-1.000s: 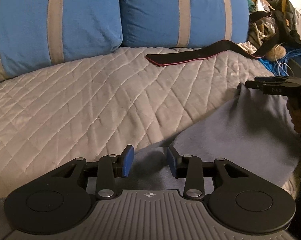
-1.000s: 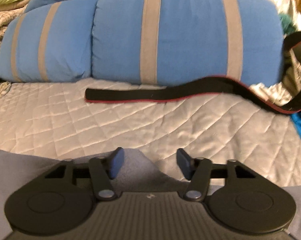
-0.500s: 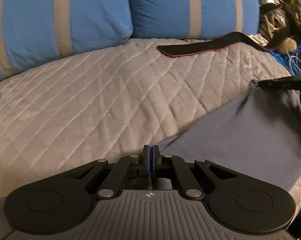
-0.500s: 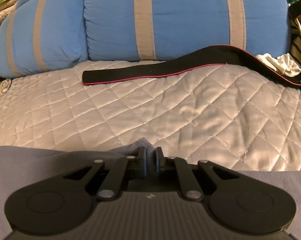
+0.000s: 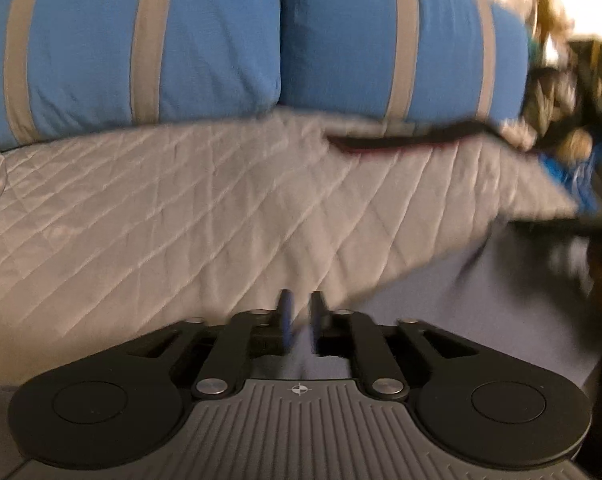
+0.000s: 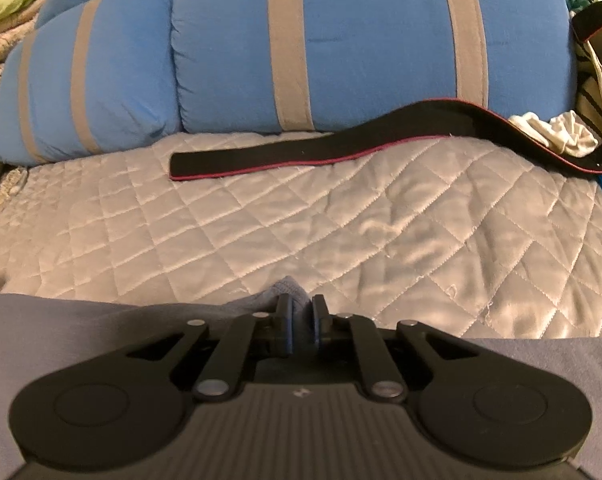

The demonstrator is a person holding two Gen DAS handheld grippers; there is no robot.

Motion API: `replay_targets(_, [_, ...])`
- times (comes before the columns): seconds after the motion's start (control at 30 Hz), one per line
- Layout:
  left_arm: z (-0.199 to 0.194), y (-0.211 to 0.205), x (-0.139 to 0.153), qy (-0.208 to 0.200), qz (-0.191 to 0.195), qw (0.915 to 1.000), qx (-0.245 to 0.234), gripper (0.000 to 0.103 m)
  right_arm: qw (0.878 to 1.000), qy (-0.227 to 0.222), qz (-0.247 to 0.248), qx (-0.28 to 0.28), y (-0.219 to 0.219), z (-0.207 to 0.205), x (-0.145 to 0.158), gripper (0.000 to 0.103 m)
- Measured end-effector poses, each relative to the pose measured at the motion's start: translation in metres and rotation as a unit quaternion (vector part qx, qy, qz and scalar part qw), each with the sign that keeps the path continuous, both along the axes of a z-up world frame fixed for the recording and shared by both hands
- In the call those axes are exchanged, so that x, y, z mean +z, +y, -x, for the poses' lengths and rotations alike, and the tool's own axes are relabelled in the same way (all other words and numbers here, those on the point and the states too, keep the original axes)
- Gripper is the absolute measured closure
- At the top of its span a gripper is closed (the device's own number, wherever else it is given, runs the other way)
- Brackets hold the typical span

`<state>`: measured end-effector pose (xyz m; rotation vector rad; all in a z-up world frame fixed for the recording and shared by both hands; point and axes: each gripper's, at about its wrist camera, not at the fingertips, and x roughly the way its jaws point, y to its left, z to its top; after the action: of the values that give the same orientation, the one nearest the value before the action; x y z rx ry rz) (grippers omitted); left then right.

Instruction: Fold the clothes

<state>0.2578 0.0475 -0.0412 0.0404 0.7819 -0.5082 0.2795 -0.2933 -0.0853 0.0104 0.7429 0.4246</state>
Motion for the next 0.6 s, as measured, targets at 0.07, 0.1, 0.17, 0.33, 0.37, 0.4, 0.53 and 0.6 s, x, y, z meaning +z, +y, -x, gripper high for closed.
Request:
replay_targets(0.07, [0.002, -0.014, 0.004, -0.021, 0.017, 0.9994, -0.021, 0.075, 1.000, -0.010, -0.012, 0.002, -0.002, 0.003, 0.004, 0.070])
replay_targets(0.1, [0.003, -0.024, 0.004, -0.032, 0.006, 0.9991, -0.029, 0.075, 1.000, -0.015, -0.018, 0.003, -0.002, 0.004, 0.006, 0.053])
replay_targets(0.17, [0.005, -0.048, 0.001, -0.054, -0.025, 0.9970, -0.050, 0.075, 0.999, -0.028, -0.028, 0.012, -0.002, 0.009, 0.011, 0.038])
replay_targets(0.33, [0.013, -0.100, -0.014, -0.084, -0.095, 0.9829, -0.133, 0.076, 0.998, -0.045, -0.018, 0.038, 0.004, 0.017, 0.014, 0.028])
replay_targets(0.37, [0.014, -0.105, -0.016, -0.087, -0.104, 0.9803, -0.143, 0.076, 0.998, -0.041, -0.014, 0.041, 0.005, 0.017, 0.013, 0.028])
replay_targets(0.4, [0.015, -0.108, -0.019, -0.087, -0.111, 0.9786, -0.150, 0.076, 0.998, -0.038, -0.010, 0.044, 0.006, 0.017, 0.012, 0.026])
replay_targets(0.53, [0.017, -0.116, -0.029, -0.089, -0.136, 0.9710, -0.175, 0.077, 0.999, -0.028, -0.003, 0.040, 0.005, 0.014, 0.008, 0.026])
replay_targets(0.6, [0.018, -0.121, -0.034, -0.090, -0.148, 0.9667, -0.188, 0.079, 0.999, -0.027, -0.006, 0.037, 0.003, 0.015, 0.008, 0.025])
